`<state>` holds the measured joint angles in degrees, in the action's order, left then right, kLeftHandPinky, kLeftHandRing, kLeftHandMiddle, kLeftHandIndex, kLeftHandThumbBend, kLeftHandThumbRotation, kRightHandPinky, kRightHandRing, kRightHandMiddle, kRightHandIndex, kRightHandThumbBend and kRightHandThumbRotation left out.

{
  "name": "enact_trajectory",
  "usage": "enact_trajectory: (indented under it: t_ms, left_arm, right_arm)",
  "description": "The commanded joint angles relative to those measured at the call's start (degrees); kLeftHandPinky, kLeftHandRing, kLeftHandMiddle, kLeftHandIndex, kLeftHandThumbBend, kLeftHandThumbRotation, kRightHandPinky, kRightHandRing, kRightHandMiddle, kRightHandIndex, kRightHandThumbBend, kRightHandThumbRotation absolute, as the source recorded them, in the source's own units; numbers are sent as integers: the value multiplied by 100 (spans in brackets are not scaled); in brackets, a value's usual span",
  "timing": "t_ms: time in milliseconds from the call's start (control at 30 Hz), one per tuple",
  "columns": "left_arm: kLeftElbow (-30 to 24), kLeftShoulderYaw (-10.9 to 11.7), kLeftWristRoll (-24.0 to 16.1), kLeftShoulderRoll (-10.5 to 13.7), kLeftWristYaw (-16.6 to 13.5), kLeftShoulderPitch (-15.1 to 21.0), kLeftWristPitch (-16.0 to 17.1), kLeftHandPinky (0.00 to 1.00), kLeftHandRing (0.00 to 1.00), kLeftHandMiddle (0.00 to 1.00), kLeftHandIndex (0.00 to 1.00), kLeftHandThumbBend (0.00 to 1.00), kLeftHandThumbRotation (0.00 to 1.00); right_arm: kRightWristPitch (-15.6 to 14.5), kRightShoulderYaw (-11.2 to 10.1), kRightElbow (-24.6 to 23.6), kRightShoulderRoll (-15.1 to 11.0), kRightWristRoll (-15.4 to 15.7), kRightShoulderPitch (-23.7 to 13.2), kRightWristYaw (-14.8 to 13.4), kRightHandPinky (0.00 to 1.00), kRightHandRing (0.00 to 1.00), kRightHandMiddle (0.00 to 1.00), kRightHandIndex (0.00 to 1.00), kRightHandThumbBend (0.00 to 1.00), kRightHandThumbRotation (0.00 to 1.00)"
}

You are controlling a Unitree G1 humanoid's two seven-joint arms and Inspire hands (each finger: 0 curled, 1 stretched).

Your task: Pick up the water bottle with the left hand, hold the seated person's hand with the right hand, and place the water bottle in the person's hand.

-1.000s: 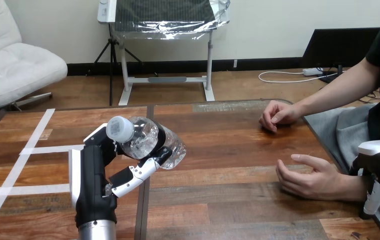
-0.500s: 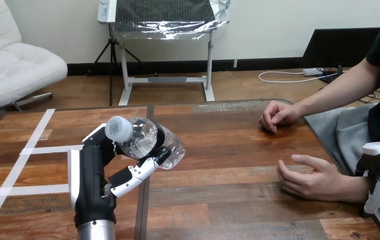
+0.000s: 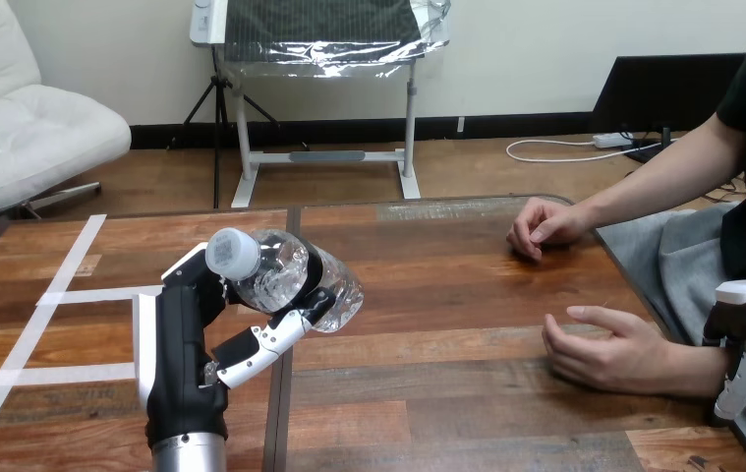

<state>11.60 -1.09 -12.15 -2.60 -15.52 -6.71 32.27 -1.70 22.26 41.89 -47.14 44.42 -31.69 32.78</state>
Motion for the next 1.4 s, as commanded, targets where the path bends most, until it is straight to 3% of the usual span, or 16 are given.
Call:
enact_trajectory:
  t_ms: [0, 200, 400, 633, 867, 1367]
  left_arm:
    - [-378, 31, 2, -9, -21, 258, 95, 42, 42, 44, 49, 62, 0]
    - [-400, 28, 0, -15, -23, 233, 91, 43, 42, 44, 49, 62, 0]
    - [-398, 35, 1, -12, -25, 235, 103, 43, 42, 44, 49, 62, 0]
    - [-376, 44, -7, -2, -33, 240, 127, 42, 42, 44, 50, 61, 0]
    - [-336, 55, 12, -8, -40, 257, 143, 43, 42, 44, 49, 62, 0]
    - [-302, 58, -20, 8, -60, 262, 159, 44, 42, 44, 49, 61, 0]
  right_arm:
    - [94, 209, 152, 413, -83, -178, 96, 58, 66, 70, 63, 65, 0]
    - [31, 260, 221, 479, -63, -224, 194, 63, 69, 73, 62, 65, 0]
    - [67, 274, 261, 516, -61, -218, 127, 61, 67, 71, 60, 65, 0]
    - [108, 272, 346, 553, -91, -196, 2, 50, 58, 66, 59, 66, 0]
    - [84, 278, 385, 600, -95, -186, -68, 46, 56, 66, 61, 67, 0]
    - [156, 321, 326, 614, -44, -134, -234, 52, 60, 71, 69, 65, 1]
